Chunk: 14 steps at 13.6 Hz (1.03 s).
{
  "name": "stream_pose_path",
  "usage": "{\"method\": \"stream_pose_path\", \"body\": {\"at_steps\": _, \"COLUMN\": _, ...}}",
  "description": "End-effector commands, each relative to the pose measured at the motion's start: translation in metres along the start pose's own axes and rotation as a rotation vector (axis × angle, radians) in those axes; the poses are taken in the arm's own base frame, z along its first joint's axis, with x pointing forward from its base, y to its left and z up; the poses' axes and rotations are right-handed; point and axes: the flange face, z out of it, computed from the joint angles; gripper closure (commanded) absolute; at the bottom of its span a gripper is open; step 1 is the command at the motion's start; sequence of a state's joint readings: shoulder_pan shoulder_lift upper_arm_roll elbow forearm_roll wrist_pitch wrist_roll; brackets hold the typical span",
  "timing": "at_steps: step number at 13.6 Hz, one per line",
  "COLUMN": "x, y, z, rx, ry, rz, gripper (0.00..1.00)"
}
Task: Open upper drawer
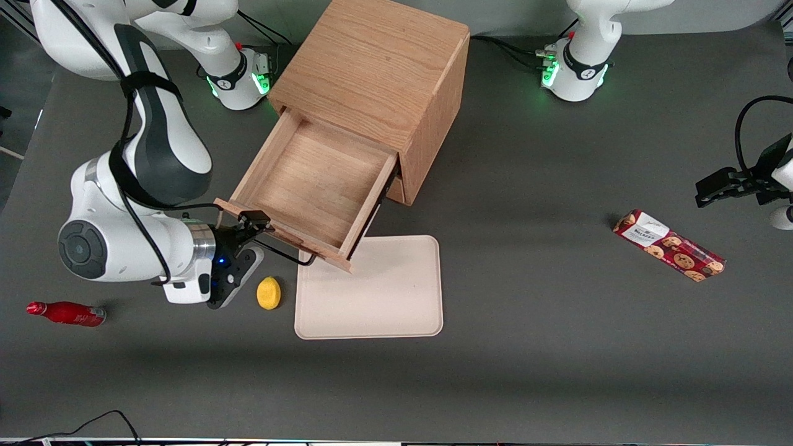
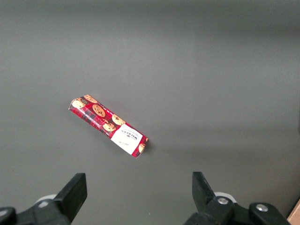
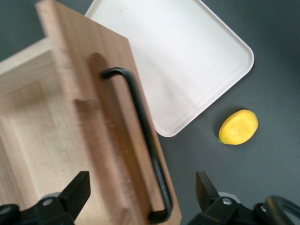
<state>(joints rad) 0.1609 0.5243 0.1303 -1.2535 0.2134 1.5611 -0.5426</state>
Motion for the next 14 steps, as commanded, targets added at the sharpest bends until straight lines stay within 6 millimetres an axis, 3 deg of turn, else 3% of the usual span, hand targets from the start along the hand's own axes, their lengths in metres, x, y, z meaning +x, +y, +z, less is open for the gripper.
{"method": "stream_pose_path", "body": {"at_steps": 1, "x": -0.017, "y": -0.032, "z": -0.056, "rx": -0.067, "ry": 0.046, "rz": -0.046, "gripper": 0.0}}
{"method": "stream_pose_path", "body": {"at_steps": 4, "x": -0.059, "y": -0.065, "z": -0.107, "rx": -0.192, "ry": 0.01, "rz": -0.001, "gripper": 0.0}}
{"method": "stream_pose_path", "body": {"at_steps": 7, "x": -0.085, "y": -0.081, "z": -0.112, "rx": -0.211, "ry": 0.008, "rz": 0.251, "gripper": 0.0}}
{"method": "stream_pose_path", "body": {"at_steps": 9, "x": -0.1, "y": -0.078, "z": -0.113, "rx": -0.237, "ry": 0.004, "rz": 0.383, "gripper": 0.0}}
{"method": "stream_pose_path", "body": {"at_steps": 11, "x": -0.126, "y": -0.055, "z": -0.121, "rx": -0.243, "ry": 0.014, "rz": 0.452, "gripper": 0.0}}
{"method": "stream_pose_path", "body": {"at_steps": 14, "x": -0.157, "y": -0.051, "z": -0.121, "rx": -0.286, "ry": 0.067, "rz": 0.49, "gripper": 0.0}}
